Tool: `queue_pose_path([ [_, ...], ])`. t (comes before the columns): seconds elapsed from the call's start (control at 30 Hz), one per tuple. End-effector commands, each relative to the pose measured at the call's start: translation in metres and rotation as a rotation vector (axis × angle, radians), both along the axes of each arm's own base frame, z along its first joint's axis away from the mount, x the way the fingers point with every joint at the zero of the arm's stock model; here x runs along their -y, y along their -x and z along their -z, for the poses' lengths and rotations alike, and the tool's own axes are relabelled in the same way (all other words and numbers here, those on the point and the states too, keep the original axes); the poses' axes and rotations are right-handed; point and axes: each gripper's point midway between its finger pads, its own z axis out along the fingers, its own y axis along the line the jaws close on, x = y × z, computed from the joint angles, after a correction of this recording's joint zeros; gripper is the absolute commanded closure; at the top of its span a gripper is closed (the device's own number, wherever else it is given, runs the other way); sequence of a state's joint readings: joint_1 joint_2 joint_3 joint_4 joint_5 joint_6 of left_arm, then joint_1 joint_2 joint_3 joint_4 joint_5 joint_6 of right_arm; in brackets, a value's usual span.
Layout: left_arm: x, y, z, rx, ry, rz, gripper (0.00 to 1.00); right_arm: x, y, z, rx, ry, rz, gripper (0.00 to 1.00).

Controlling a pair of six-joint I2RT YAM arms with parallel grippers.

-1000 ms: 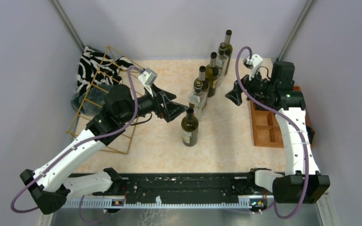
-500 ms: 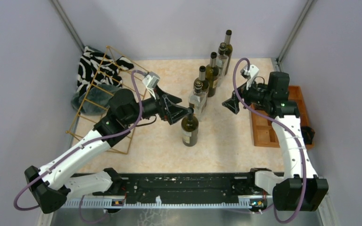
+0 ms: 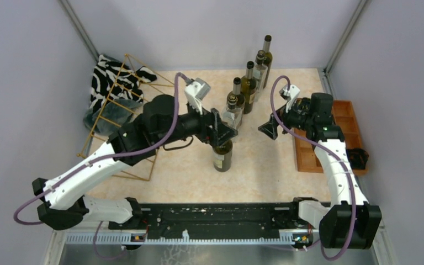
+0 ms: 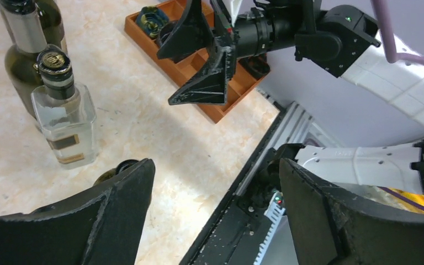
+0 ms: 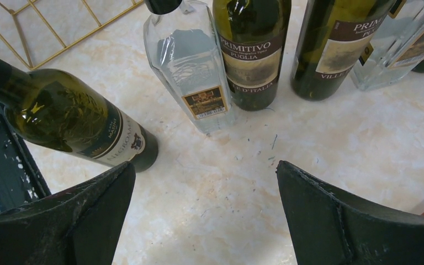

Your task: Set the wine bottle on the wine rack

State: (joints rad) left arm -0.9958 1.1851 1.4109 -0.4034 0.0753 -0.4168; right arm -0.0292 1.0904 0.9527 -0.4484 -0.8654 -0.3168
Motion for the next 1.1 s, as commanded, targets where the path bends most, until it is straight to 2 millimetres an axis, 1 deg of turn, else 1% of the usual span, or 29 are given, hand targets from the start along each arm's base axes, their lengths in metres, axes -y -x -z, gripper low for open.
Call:
queue_pose_path([
  [0.0, -0.010, -0.008, 0.034, 0.050, -0.315, -0.189, 0.10, 0.000, -0.005, -0.011, 0.073, -0.016, -0.015, 0.02],
  [0.07, -0.018, -0.017, 0.040, 0.074, -0.403, -0.272, 0.10, 0.000, -0.005, -0.009, 0.068, -0.016, -0.014, 0.02],
  [0.13, -0.021, -0.024, 0.039, 0.098, -0.438, -0.310, 0.10, 0.000, -0.005, -0.008, 0.066, -0.016, -0.014, 0.02],
  [0.2, -0.018, -0.026, 0.039, 0.107, -0.450, -0.308, 0.09, 0.001, -0.005, -0.005, 0.061, -0.015, -0.011, 0.02],
  [0.27, -0.012, -0.026, 0.044, 0.104, -0.471, -0.289, 0.09, 0.001, -0.006, -0.003, 0.059, -0.012, -0.009, 0.01],
  [0.4, -0.002, -0.026, 0.066, 0.081, -0.539, -0.249, 0.08, 0.002, -0.006, -0.001, 0.056, -0.010, -0.008, 0.02],
  [0.5, 0.004, -0.031, 0.085, 0.079, -0.599, -0.250, 0.09, 0.002, -0.006, 0.001, 0.052, -0.012, -0.010, 0.01],
  [0.57, 0.008, -0.034, 0.092, 0.081, -0.616, -0.246, 0.11, 0.001, -0.005, 0.001, 0.050, -0.014, -0.011, 0.02],
  [0.63, 0.011, -0.037, 0.097, 0.082, -0.628, -0.244, 0.15, 0.001, -0.005, 0.001, 0.053, -0.014, -0.013, 0.01],
  [0.8, 0.015, -0.044, 0.106, 0.061, -0.635, -0.237, 0.29, 0.001, -0.004, 0.003, 0.051, -0.014, -0.014, 0.02],
  [0.97, 0.010, -0.049, 0.121, 0.033, -0.676, -0.248, 0.39, 0.000, -0.004, 0.004, 0.049, -0.016, -0.019, 0.02],
  [1.07, 0.006, -0.048, 0.126, 0.020, -0.684, -0.258, 0.47, 0.001, -0.004, 0.005, 0.047, -0.016, -0.019, 0.02],
])
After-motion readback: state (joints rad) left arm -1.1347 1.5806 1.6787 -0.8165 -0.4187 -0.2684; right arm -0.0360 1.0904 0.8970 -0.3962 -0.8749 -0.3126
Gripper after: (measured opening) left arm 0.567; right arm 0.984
